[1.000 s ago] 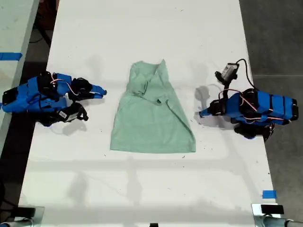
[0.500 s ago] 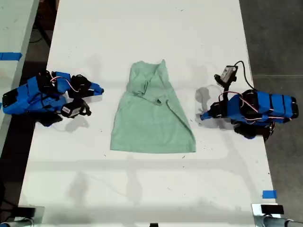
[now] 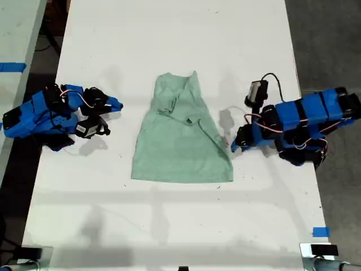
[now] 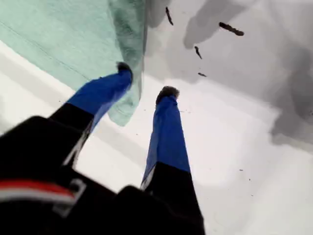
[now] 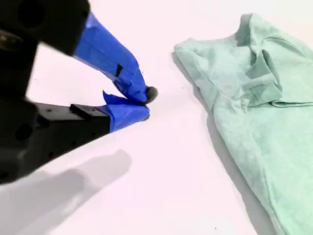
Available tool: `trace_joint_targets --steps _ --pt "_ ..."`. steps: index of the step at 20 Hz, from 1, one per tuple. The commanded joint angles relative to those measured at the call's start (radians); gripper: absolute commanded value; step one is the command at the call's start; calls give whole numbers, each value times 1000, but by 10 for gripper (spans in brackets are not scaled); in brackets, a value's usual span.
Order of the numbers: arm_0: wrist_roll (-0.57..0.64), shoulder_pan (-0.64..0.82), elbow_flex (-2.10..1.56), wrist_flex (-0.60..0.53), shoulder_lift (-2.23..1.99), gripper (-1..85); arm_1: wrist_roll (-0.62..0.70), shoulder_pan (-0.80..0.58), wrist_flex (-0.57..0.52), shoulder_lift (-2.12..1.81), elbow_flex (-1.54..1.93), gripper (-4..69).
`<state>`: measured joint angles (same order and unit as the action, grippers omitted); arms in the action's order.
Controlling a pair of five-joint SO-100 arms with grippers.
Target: Fold t shirt
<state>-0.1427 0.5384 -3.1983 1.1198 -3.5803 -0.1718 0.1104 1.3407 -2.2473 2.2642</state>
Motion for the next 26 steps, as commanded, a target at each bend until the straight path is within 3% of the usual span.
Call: trace_joint_targets --steps 1,5,14,16,18,21,23,26 --pt "6 46 -12 -20 -6 1 -94 72 -57 84 -80 249" --pt "31 43 -12 -17 -6 11 -206 146 -190 147 -12 219" --pt "38 11 -12 -18 -6 -1 -38 28 -394 279 37 190" --pt "37 2 -12 -18 -6 -1 -29 35 -383 350 -11 181" --pt "31 -8 -12 -17 -6 -1 -26 34 -370 373 -23 121" --pt "31 -6 -12 -17 -6 -1 -8 21 -273 344 -75 94" --pt "31 -2 -12 -17 -6 -1 3 14 -229 324 -98 15" --pt "31 -2 -12 -17 -6 -1 6 5 -202 324 -104 15"
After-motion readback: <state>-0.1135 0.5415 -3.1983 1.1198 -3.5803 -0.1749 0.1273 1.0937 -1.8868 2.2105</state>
